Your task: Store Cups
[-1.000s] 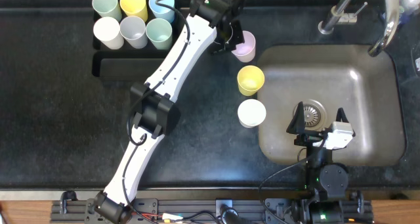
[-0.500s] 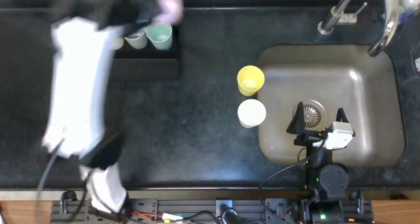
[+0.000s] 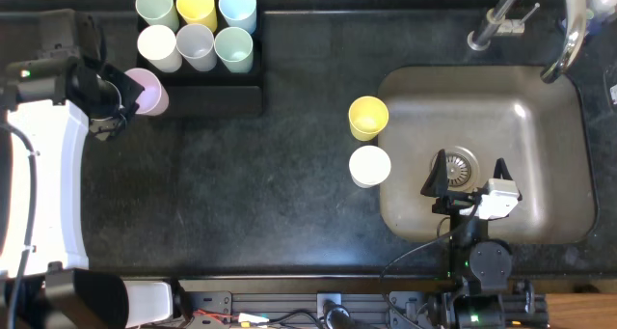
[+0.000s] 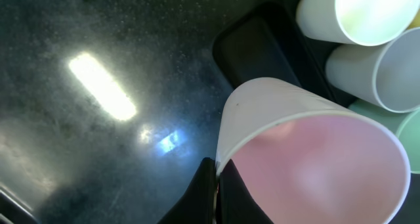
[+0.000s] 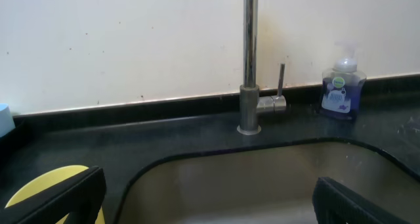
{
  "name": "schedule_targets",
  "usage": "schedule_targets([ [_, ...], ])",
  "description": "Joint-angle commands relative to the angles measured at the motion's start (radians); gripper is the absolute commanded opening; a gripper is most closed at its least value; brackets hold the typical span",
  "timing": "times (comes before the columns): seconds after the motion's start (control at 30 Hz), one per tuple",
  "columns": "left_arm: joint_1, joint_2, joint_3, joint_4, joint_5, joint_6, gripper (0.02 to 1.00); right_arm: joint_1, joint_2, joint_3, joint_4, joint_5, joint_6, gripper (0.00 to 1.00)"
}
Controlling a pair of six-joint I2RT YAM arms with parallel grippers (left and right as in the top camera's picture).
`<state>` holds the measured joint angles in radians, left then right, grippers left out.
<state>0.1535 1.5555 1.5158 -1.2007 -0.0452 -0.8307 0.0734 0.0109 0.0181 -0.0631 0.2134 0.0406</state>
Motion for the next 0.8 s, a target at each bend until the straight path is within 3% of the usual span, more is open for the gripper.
schedule_targets([
  [0.03,0.016,0.027,0.013,0.017,0.059,0.017,0.036,0.000,-0.007,-0.014,0.007,0.001,-0.003,0.996],
  [0.27,0.026,0.129,0.014,0.051,0.068,0.008,0.036,0.000,-0.007,-0.014,0.007,0.001,-0.003,0.998],
  [0.5,0.090,0.180,0.017,0.093,0.138,0.006,0.036,0.000,-0.007,-0.014,0.007,0.001,-0.003,0.998],
  [0.8,0.100,0.230,0.017,0.132,0.142,0.000,0.036,0.000,-0.007,-0.014,0.007,0.001,-0.003,0.998],
])
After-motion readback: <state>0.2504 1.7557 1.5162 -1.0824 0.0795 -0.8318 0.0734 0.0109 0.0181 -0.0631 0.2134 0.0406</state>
